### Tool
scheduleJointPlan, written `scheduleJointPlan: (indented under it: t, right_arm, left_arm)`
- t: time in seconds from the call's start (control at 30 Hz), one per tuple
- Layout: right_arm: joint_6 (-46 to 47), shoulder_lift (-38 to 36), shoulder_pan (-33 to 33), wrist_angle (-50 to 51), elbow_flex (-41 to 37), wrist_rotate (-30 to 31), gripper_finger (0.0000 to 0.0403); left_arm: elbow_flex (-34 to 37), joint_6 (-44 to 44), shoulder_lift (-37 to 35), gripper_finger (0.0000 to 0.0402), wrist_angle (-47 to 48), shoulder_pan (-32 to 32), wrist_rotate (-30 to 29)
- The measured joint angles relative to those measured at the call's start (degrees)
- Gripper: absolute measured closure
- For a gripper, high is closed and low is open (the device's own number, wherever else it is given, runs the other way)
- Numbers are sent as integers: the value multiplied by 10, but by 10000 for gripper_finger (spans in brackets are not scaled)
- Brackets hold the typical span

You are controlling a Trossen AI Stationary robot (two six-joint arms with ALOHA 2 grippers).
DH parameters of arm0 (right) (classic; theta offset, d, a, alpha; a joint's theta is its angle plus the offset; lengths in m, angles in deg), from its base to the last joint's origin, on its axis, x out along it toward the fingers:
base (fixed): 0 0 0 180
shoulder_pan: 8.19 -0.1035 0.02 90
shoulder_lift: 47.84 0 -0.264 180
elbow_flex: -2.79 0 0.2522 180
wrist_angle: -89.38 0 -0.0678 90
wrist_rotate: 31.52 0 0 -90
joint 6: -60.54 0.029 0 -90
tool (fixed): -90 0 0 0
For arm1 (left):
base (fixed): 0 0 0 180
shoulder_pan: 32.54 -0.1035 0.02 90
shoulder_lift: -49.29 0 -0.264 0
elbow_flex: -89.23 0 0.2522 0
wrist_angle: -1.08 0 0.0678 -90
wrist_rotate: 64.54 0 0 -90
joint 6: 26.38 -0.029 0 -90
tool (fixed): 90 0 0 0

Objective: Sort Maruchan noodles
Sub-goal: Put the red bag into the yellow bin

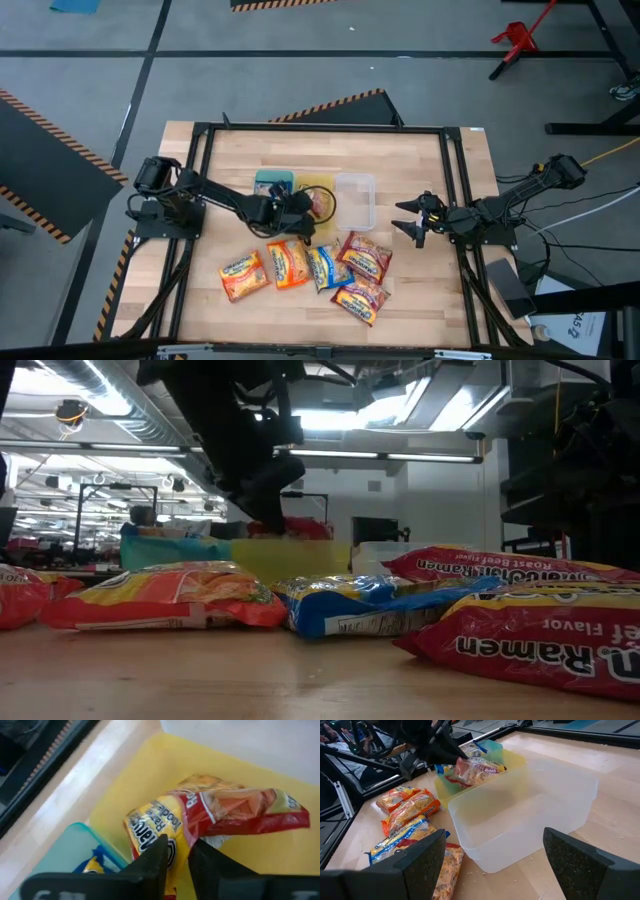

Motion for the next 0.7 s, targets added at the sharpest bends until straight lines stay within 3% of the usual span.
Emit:
scheduleJointPlan:
  t: [0.2,0.33,0.47,0.57,0.7]
  right_arm:
    - [0,0,0,0,0,-4,81]
    - [0,0,0,0,0,-4,81]
    - [-1,0,0,0,0,-4,81]
    - [-5,0,0,0,0,-4,81]
    - [-6,0,0,4,0,-4,81]
  left_arm:
    - [0,1,-6,293,-14,1,73]
    - [0,9,-20,291,-16,1,163]
    - [0,3,-32,290,-22,8,201]
    - [0,-50,-37,290,-88,24,221]
    - [0,-182,-32,290,-243,60,230]
